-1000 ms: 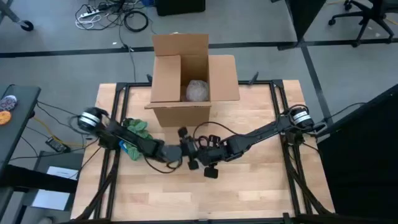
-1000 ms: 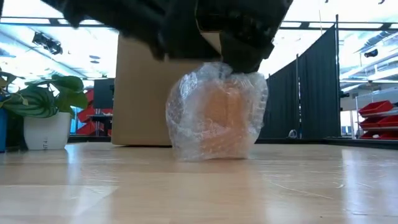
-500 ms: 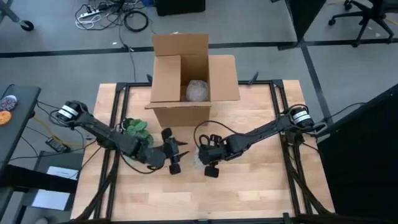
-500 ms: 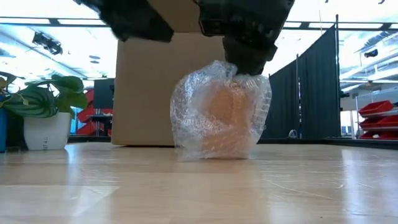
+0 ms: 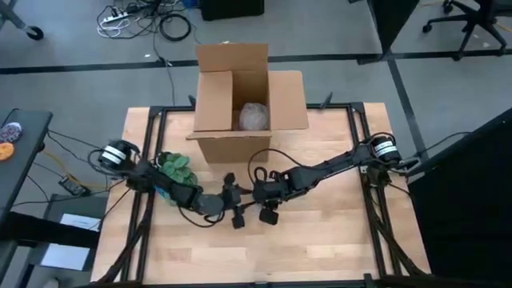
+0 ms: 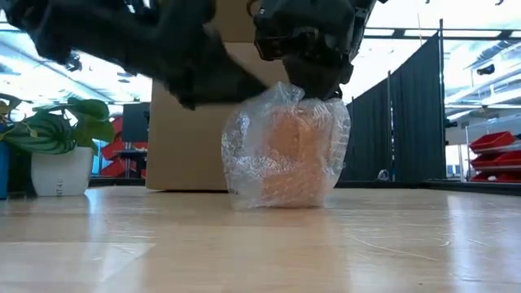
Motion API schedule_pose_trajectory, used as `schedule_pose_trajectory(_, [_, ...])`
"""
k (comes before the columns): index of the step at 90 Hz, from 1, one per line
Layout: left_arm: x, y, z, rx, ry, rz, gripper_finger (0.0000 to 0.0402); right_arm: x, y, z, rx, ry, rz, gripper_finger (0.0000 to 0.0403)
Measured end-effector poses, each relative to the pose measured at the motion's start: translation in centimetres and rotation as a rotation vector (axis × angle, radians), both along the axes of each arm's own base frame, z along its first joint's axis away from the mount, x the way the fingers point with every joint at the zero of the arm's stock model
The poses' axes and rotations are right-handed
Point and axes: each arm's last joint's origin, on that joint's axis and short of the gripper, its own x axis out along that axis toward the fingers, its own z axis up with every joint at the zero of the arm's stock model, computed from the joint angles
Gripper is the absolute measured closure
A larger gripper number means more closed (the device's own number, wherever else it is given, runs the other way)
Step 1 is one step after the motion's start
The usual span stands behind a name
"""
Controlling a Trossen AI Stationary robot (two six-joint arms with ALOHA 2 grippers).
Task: Wrap mug
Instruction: Wrap the orange mug with the bubble wrap
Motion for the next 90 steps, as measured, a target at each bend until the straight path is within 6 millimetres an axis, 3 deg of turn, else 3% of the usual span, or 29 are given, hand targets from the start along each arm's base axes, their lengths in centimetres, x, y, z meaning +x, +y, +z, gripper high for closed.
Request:
schedule_pose_trajectory(23, [0.8, 1.0, -0.8, 0.035, 0.029, 0.014, 0.0259, -1.2, -0.2, 5.7, 0.081, -0.155, -0.035, 0.0383])
schedule_pose_trajectory(37, [0.9, 1.1, -0.8, 0.058, 0.025, 0.006, 0.0259, -1.5, -0.6, 6.5, 0.04, -0.188, -0.094, 0.0383])
schedule_pose_trajectory(48, [0.9, 1.1, -0.8, 0.062, 0.023, 0.005, 0.0259, -0.9, -0.6, 5.2, 0.005, -0.15, -0.11, 0.0383])
schedule_pose_trajectory(74, [0.2, 0.9, 0.6, 0.079, 0.026, -0.022, 0.0259, 0.6, -0.7, -2.1, -0.044, 0.143, -0.099, 0.0383])
schedule_pose_trajectory(90, [-1.1, 0.8, 2.1, 0.117, 0.093, -0.041, 0.0259, 0.9, -0.6, -3.2, -0.035, 0.173, -0.075, 0.0383])
